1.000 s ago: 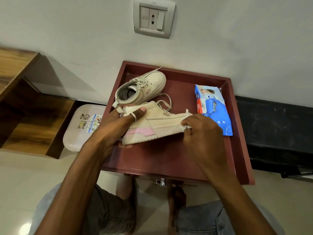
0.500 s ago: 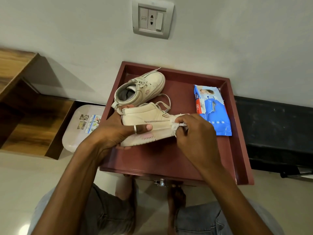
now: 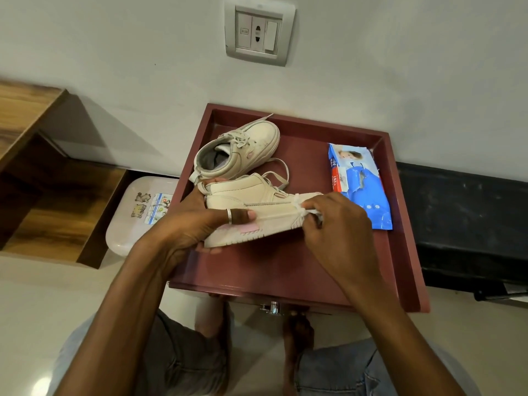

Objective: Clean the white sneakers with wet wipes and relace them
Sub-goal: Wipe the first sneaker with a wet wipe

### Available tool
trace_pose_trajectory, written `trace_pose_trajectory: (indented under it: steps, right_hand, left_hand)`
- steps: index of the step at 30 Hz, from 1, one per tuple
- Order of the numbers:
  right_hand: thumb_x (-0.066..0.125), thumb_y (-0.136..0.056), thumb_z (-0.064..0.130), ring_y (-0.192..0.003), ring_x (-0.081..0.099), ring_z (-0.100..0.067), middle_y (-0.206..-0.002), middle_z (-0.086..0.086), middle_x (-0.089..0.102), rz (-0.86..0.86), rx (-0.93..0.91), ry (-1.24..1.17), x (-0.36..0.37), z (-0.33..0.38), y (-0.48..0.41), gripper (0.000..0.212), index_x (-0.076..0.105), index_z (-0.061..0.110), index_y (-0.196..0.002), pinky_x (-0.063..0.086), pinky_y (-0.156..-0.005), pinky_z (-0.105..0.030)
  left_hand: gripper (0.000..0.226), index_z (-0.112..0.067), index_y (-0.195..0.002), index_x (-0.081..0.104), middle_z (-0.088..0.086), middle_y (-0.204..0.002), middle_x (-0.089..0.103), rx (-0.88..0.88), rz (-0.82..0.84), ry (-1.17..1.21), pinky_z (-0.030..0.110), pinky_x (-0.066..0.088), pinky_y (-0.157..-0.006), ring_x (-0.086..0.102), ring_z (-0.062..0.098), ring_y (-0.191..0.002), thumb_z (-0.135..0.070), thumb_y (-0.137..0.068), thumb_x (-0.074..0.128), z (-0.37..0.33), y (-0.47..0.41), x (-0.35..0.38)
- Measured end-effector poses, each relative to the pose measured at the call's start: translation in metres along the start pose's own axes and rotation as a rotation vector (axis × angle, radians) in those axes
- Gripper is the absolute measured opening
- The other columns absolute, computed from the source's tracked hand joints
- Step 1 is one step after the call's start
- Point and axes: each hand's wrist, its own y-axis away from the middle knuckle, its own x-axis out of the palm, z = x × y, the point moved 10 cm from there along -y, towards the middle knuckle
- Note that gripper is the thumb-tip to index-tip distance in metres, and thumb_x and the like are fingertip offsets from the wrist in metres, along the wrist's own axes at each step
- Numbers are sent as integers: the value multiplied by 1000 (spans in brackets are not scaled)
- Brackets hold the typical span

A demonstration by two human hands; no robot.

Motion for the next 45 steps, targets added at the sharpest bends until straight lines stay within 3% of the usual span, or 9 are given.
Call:
trace_pose_trajectory:
  steps: [5,9,15,21,28,32,37,40,45]
  right_hand:
    - [64,-76,6,-83,63,-24,-92,-4,67,103,-158,-47,17,47,17,20,73,12,-93,53,-69,-36]
    - [65,-76,5,-83,65,-23,-92,-3,69,0,-28,-26,1,6,1,20,73,13,-93,50,-72,-32]
    - [61,-77,7,-85,63,-23,-94,-2,67,108,-178,-60,19,50,19,23,73,13,-95,52,-73,-35]
    - [60,-76,3,-81,66,-26,-91,-5,69,4,22,-4,0,-13,-3,25,74,11,-95,55,-71,-39]
    - [58,-76,-1,-90,64,-23,-98,-3,70,107,-226,-125,18,58,15,28,73,11,-96,50,-77,-33]
    - [60,-73,-5,-88,67,-25,-94,-1,72,132,-13,7,10,-14,-2,31,76,15,-91,54,-78,-36]
    - [60,-72,1,-79,67,-20,-85,1,74,117,-33,-78,16,12,5,23,76,15,-81,53,-72,-33]
    - [58,-69,3,-77,65,-21,-84,1,72,154,-112,-95,23,32,10,24,75,14,-83,52,-69,-34]
    - [57,-80,-4,-100,65,-29,-102,-8,73,210,153,92,16,-52,-2,32,75,13,-101,52,-84,-36]
  left_hand:
    - [72,-40,-121,67,-5,-111,78,-13,8,-27,48,61,-75,74,22,-99,-38,-55,97,0,0,1]
    - [70,-41,-120,65,-6,-110,78,-14,-4,-13,43,60,-70,74,23,-96,-32,-58,98,0,1,0]
    - [75,-23,-129,66,-1,-120,76,47,46,37,47,48,-109,71,19,-114,-10,-62,96,-2,-3,2]
    - [86,-24,-134,61,-1,-126,73,64,88,12,45,47,-110,68,20,-119,-19,-57,99,-1,-6,1]
    - [106,-41,-139,49,-17,-120,72,82,2,-82,33,52,-104,68,3,-111,-16,-50,101,-5,-1,-4]
    - [125,-41,-149,39,-21,-126,67,77,5,-147,32,48,-106,62,4,-121,-24,-44,104,-5,-1,-6]
    - [77,-22,-131,64,-6,-121,75,149,150,-214,40,49,-109,69,11,-116,-3,-62,92,-15,2,12]
    - [75,-22,-130,65,-5,-121,75,162,155,-222,41,48,-110,69,12,-116,-5,-62,92,-14,2,12]
    - [77,-22,-131,64,-5,-121,75,195,183,-245,35,55,-101,69,13,-116,6,-63,89,-14,2,13]
